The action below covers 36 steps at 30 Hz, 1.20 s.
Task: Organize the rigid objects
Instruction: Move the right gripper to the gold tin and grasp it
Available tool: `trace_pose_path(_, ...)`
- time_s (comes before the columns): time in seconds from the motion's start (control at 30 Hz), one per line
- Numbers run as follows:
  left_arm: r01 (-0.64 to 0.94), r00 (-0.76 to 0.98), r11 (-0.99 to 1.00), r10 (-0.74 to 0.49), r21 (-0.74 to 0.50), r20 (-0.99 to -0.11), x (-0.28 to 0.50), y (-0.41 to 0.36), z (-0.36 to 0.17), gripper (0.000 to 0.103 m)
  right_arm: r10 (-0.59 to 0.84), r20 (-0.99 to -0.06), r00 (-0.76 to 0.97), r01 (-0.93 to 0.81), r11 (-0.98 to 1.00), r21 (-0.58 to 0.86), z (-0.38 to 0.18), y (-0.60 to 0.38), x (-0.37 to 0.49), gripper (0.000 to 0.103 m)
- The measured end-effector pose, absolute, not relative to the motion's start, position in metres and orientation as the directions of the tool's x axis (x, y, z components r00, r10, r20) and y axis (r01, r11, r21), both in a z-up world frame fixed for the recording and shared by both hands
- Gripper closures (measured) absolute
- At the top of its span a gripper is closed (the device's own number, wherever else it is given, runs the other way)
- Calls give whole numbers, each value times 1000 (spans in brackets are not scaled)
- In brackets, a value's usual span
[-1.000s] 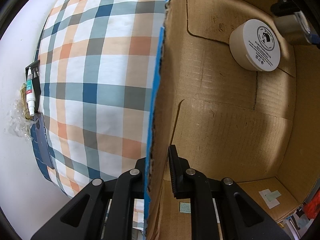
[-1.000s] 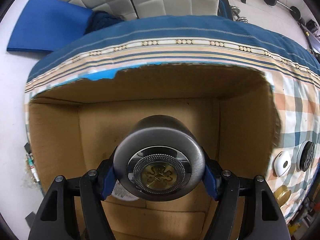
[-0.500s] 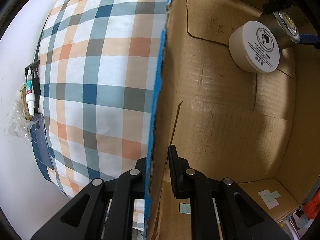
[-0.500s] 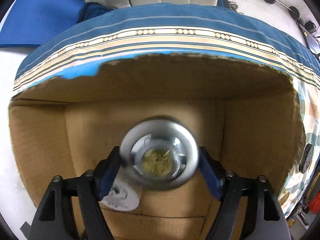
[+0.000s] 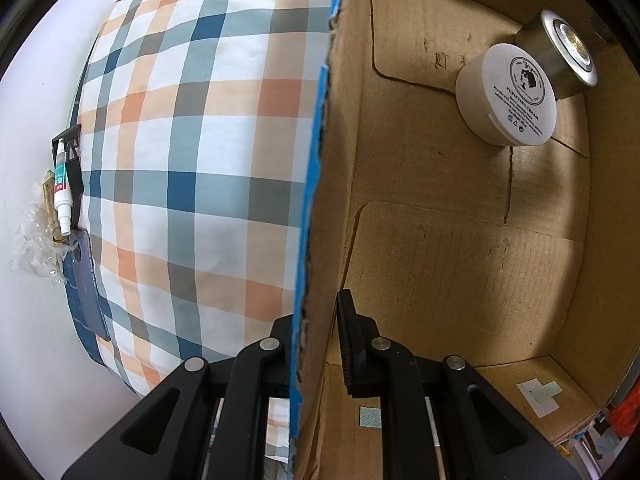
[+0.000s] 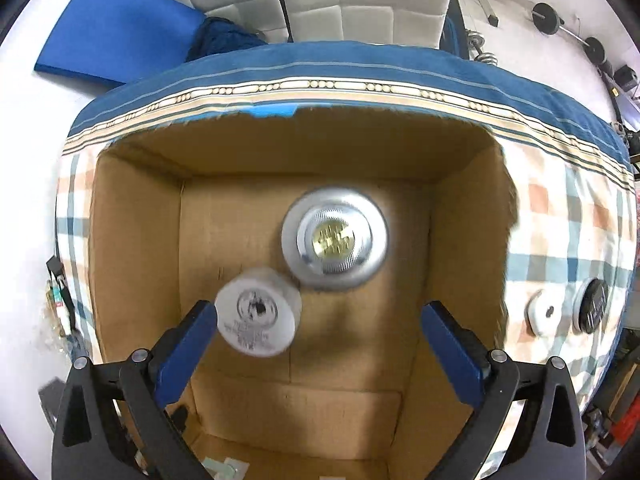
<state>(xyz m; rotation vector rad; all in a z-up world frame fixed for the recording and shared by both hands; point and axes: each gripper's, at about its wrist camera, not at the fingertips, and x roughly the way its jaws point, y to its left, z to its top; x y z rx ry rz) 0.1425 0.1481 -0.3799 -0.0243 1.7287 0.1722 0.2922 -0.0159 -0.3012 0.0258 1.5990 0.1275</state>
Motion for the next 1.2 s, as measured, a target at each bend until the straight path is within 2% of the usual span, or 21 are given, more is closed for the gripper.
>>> trace_pose_path(0.83, -114, -156, 988, 89, 107, -984, 141, 144, -375, 92, 178, -979, 100, -24, 984, 177, -227, -57, 197, 0)
trace_pose_path(1.2, -112, -158, 988, 91, 110, -983, 142, 142, -375, 92, 180, -968, 173, 93, 976, 198, -205, -121, 173, 0)
